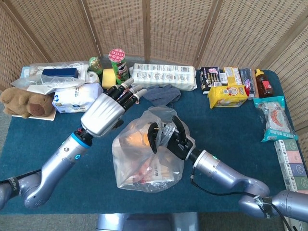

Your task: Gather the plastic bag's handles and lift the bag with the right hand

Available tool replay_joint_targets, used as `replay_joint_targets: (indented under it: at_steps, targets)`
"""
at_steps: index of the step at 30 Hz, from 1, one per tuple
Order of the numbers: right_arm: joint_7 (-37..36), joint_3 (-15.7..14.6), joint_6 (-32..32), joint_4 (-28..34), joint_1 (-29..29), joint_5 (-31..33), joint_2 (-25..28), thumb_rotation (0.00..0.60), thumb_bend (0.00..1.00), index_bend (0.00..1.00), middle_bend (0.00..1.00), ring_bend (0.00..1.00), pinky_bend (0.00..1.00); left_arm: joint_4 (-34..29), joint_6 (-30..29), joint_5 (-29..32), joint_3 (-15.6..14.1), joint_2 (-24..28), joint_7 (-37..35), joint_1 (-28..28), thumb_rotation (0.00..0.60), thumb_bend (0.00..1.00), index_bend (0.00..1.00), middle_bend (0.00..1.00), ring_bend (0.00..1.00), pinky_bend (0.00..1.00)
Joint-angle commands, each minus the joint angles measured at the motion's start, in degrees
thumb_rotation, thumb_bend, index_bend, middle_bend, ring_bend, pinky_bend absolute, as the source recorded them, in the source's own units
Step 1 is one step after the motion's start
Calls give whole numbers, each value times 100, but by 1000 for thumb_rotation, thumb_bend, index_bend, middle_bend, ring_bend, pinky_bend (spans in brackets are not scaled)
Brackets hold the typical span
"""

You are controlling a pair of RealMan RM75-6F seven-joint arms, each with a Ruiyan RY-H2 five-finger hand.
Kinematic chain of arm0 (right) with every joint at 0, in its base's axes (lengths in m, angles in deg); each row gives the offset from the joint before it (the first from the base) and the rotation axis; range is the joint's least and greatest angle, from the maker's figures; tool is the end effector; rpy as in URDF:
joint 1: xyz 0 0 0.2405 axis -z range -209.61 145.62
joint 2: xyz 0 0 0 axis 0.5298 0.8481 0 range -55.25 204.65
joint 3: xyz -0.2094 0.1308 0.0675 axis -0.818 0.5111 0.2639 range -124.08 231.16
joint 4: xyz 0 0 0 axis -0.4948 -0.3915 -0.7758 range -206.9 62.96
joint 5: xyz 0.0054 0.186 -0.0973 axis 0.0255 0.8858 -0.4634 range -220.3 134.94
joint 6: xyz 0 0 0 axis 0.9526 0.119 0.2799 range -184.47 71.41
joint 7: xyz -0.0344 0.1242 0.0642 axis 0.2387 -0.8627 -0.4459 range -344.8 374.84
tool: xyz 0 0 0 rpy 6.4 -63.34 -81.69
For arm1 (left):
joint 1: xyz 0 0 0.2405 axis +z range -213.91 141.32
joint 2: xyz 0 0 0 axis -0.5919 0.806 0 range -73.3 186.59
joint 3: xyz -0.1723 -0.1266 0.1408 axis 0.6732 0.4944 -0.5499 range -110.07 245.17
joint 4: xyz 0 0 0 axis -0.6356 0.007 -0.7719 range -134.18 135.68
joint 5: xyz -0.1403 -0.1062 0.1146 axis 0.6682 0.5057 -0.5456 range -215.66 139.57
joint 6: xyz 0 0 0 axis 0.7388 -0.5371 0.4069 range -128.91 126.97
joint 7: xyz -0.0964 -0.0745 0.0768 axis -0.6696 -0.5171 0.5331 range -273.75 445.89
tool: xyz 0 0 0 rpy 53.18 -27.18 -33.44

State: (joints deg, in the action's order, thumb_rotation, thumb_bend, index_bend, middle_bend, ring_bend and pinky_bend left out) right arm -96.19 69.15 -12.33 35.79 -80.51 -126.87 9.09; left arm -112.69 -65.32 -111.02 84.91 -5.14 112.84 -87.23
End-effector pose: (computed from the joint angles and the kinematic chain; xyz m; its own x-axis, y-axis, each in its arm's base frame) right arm -0.0419 -0.3150 0.0708 -0.7835 -0.5828 -0.2154 -0.1645 0.5288 -0.8326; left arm -0.0124 0.3286 0.1366 0.4457 -0.1993 0.8727 0.6153 -0.6398 -0.4604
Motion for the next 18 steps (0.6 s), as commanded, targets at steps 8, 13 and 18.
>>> replay_joint_targets:
  at_steps: [8, 13, 18]
  targets:
    - [-294, 138, -68, 99, 33, 128, 210, 281, 209, 488, 573, 589, 635, -336, -914, -749, -580, 499, -283, 1047, 600, 119, 21, 132, 0, 235]
    - [-406, 239, -73, 198, 111, 316, 364, 375, 210, 516, 600, 620, 667, -475, -1227, -995, -971, 676, -315, 1592, 600, 119, 21, 132, 0, 235]
    - [-415, 391, -198, 382, 221, 890, 568, 492, 215, 589, 671, 696, 741, -426, -1364, -954, -1284, 666, -439, 2022, 600, 119, 21, 132, 0, 235]
